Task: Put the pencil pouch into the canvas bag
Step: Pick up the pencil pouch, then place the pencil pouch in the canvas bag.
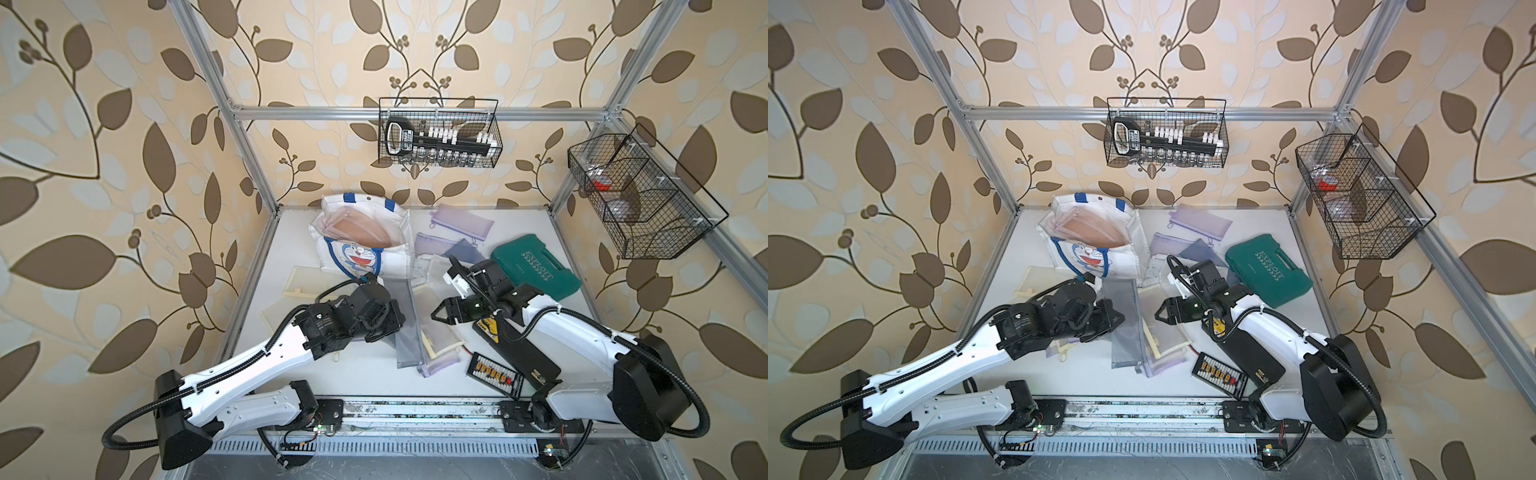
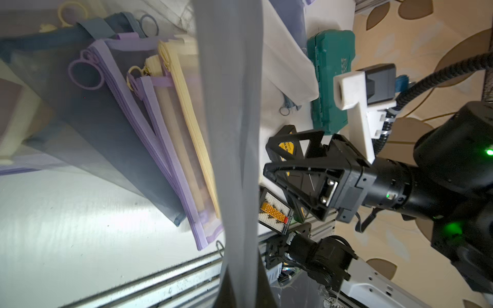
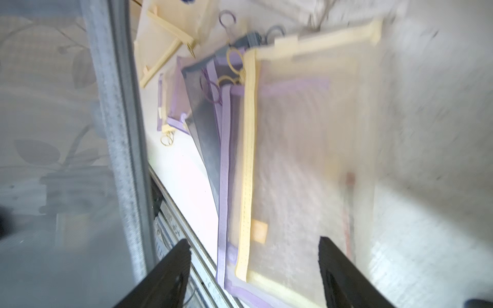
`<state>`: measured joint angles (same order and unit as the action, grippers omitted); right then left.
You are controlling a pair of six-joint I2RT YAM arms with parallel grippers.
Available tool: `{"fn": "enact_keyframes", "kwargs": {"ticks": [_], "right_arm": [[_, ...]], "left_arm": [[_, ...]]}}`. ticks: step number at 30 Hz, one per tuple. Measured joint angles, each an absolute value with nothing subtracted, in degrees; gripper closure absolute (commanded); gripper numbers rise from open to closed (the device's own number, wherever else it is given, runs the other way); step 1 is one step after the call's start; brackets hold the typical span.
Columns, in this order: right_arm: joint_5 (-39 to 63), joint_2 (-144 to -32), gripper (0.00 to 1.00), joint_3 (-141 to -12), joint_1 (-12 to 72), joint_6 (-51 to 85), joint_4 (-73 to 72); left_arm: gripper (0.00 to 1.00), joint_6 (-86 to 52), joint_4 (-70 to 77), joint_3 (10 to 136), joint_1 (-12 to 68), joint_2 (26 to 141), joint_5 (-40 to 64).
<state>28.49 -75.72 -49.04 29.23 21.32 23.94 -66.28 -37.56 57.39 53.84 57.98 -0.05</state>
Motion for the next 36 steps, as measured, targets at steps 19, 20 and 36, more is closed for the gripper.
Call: {"fn": "enact_keyframes", "kwargs": {"ticks": [19,20,36], "right_arm": [[20.5,-68.9,0.05,-59.5,29.1,19.4,35.5],[20.4,-68.7,0.05,-59.5,29.1,19.4,36.0],[18.1,-68.0,0.04,-61.4,28.9,19.1,38.6]], "left_arm": [[1.00,-71.8,-68.0,121.8,41.9,86.8,-20.3],[1.00,-72.3,-68.7,122.5,39.2,88.1,-20.4],[1.00,-83.5,-82.6,139.9,23.1,113.4,-17.7]]}}
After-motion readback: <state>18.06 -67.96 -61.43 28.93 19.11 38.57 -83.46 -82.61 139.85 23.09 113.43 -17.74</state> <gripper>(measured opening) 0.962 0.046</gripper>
